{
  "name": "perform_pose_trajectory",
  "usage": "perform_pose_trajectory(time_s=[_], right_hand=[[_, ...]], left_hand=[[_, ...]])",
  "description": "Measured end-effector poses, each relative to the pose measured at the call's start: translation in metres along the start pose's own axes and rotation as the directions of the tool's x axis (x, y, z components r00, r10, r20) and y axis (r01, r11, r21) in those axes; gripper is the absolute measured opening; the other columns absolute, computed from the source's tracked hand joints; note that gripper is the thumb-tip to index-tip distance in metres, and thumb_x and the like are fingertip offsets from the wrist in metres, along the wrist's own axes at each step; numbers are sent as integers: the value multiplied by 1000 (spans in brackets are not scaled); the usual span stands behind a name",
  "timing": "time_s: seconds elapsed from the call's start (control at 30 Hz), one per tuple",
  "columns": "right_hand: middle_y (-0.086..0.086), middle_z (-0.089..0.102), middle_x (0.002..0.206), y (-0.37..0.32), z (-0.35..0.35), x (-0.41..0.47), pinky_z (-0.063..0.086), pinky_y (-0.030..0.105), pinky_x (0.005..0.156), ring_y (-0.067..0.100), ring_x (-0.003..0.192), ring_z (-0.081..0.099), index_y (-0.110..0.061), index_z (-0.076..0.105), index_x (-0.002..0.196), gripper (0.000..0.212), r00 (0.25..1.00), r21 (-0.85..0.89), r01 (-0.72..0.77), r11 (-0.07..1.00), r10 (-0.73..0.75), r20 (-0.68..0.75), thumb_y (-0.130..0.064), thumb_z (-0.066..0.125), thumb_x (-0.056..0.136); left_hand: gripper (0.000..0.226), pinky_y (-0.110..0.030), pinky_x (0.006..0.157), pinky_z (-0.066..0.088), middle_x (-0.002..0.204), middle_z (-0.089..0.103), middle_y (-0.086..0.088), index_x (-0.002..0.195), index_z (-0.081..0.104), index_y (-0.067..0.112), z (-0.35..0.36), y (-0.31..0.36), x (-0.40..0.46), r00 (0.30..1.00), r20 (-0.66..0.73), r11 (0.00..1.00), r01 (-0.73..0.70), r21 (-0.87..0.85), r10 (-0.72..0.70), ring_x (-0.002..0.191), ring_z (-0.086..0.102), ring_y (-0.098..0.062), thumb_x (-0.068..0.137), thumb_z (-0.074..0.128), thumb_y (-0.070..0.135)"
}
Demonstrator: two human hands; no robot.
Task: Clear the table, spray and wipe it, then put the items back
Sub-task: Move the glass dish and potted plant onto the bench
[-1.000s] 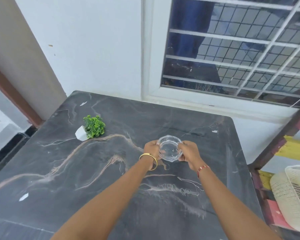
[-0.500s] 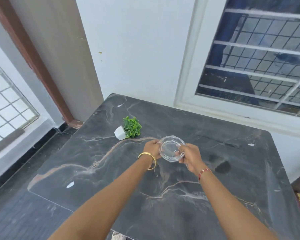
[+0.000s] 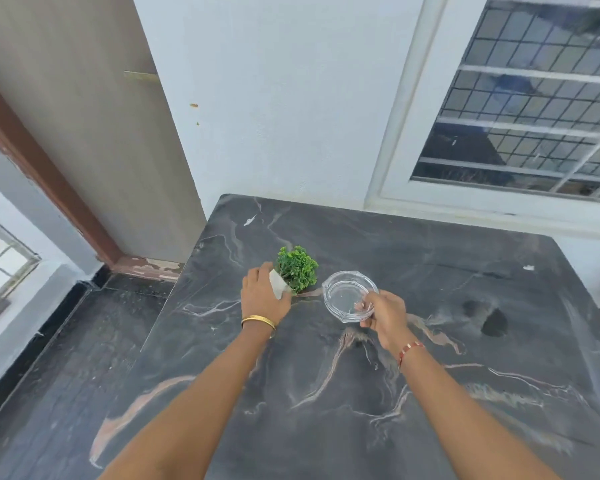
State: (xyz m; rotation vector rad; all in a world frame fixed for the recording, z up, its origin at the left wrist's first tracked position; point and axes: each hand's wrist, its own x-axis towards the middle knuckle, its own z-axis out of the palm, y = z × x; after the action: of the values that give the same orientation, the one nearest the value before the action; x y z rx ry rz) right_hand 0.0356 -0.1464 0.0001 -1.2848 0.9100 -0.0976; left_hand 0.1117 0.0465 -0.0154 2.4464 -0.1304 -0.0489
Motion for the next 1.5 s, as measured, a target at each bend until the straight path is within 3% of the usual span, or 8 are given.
perform_pose_trajectory(time_s=[0.17,0.3,0.47,0.67,0.8,1.07,1.2,1.5], right_hand=[[11,58,54,9,8,3,38,18,31,21,43,45,-4,58,71,16,998,-15,-17,1000,16,-54,6,50,82],[9,59,49,14,10,4,37,18,32,18,38,46,-4,57,72,15,997,-28,-28,999,26,-79,6,50,80],[13,58,59,16,8,4,39,20,32,18,41,49,-4,58,74,13,997,-23,-22,1000,20,-81,5,52,80],[12,58,59,18,-6,-3,39,20,34,20,45,47,-2,58,79,11,996,30,-4,1000,7,-87,5,50,81],[12,55,60,16,-24,-14,40,19,34,17,44,48,-5,57,72,16,994,62,-1,998,8,-112,7,49,79],[14,57,62,10,-106,-33,41,21,34,19,43,48,-3,57,74,13,978,135,50,990,-21,-209,8,50,79],[13,55,59,12,-160,-50,41,21,34,17,39,48,-4,54,69,16,958,172,74,982,-22,-285,9,50,77],[13,57,63,38,-327,-102,42,23,37,20,46,49,-5,53,70,16,866,248,132,960,9,-500,4,51,83]], left_hand=[[67,-36,103,34,128,50,-15,131,40,7,3,-11,23,975,222,998,19,58,-31,120,45,-33,74,68,25],[63,-40,97,43,120,52,-15,128,45,9,-1,-9,32,968,250,993,-1,122,-30,113,52,-33,74,69,31],[51,-39,91,46,116,60,-13,118,53,11,2,-8,36,975,222,994,-5,111,-19,110,55,-32,73,68,32],[45,-37,84,47,110,65,-15,114,57,12,0,2,21,981,196,1000,5,-17,-2,105,58,-34,72,70,22],[42,-38,89,46,112,64,-18,115,58,6,4,29,5,984,175,992,-9,-122,31,107,57,-36,74,67,9],[53,-35,95,48,119,64,-12,122,56,9,45,112,-37,963,248,949,-20,-315,102,110,59,-30,71,71,7],[56,-25,89,44,120,64,-10,124,54,9,79,151,-70,939,319,910,13,-415,132,109,59,-26,71,73,8],[51,-23,77,42,109,65,-6,118,57,8,172,250,-182,834,501,887,30,-460,232,89,55,-18,71,75,6]])
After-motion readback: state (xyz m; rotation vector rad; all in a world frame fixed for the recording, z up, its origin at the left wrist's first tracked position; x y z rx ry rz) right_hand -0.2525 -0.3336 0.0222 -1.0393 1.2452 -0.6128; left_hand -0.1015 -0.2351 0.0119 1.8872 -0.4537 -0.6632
